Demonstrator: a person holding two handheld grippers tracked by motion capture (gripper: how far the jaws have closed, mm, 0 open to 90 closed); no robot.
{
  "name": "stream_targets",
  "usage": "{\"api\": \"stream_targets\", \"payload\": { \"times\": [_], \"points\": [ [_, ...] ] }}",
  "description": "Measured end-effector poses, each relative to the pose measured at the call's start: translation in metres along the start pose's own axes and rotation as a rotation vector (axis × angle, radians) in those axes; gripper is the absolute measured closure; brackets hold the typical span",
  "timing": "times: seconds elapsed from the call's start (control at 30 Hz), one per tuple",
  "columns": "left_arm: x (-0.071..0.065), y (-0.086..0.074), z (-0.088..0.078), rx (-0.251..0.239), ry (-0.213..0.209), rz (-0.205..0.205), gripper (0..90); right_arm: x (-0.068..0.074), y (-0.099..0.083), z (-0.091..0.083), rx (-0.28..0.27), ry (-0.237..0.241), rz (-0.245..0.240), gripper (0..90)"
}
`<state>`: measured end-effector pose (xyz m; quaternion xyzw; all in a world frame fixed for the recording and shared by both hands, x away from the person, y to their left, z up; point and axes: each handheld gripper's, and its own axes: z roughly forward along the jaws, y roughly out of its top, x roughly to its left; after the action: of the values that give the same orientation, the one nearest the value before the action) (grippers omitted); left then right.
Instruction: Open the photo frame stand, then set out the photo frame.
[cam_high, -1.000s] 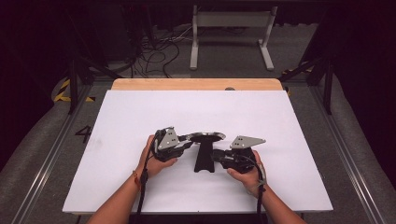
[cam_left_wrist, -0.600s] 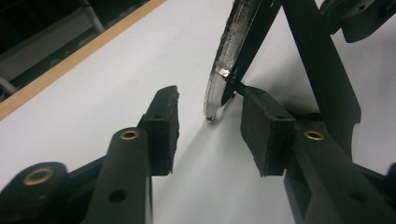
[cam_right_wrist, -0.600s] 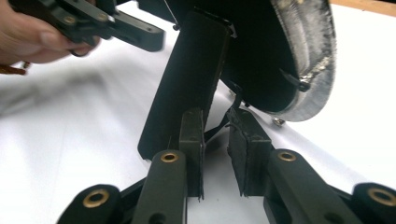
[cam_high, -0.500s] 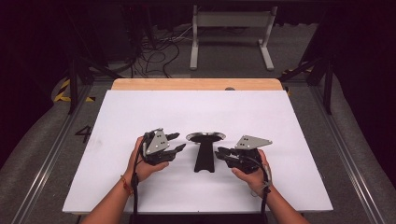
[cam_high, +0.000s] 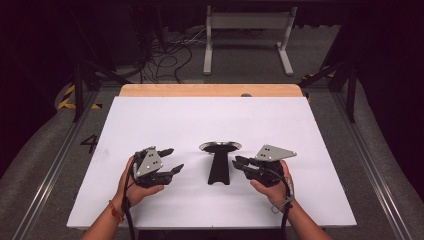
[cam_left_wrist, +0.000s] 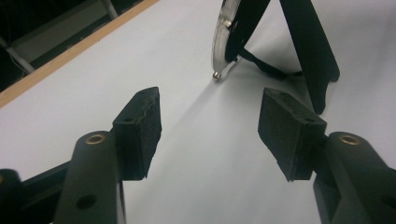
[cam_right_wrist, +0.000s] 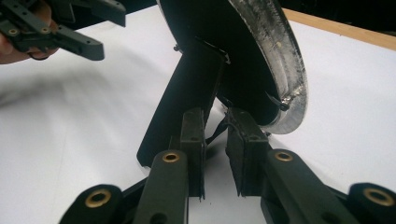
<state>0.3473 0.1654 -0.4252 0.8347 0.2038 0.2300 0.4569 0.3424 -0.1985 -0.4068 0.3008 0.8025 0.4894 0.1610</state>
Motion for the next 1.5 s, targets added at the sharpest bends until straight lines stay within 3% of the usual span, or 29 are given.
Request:
{"api": "stream_targets", "payload": {
  "times": [0.17,0.2,0.33,0.5,0.87,1.0,1.2,1.33,1.4,1.5],
  "points": [
    [-0.002,-0.012,-0.007,0.021,0.009,-0.01,36.3,0.002,0.001,-0.001,-0.004,-0.003,-0.004,77.8],
    [-0.003,-0.016,-0.009,0.022,0.031,-0.01,36.3,0.002,0.001,-0.001,-0.004,-0.005,-0.006,77.9],
    [-0.001,-0.025,-0.013,-0.002,0.067,-0.072,35.3,0.003,0.003,-0.002,-0.009,-0.006,0.003,79.4],
    [-0.001,-0.03,-0.016,0.008,0.042,-0.095,34.7,0.004,0.003,-0.002,-0.007,-0.015,-0.002,80.9],
    [-0.008,-0.031,-0.004,0.072,0.03,-0.059,32.8,0.009,0.004,0.001,-0.006,-0.001,-0.019,83.6],
    [-0.005,-0.031,-0.002,0.077,0.036,-0.069,32.2,0.012,0.003,0.005,-0.006,0.007,-0.019,86.0],
    [0.009,-0.019,0.012,0.055,0.037,-0.094,32.1,0.022,0.001,0.017,0.005,0.016,-0.046,90.0],
    [0.011,-0.003,0.027,0.041,0.03,-0.066,32.0,0.031,0.0,0.024,0.021,0.007,-0.067,90.0],
    [0.01,0.008,0.036,0.046,0.031,-0.024,32.3,0.036,0.0,0.028,0.029,0.003,-0.073,90.0],
    [0.013,0.019,0.046,0.029,0.019,-0.024,32.8,0.045,-0.001,0.036,0.04,-0.002,-0.104,90.0]
  ]
}}
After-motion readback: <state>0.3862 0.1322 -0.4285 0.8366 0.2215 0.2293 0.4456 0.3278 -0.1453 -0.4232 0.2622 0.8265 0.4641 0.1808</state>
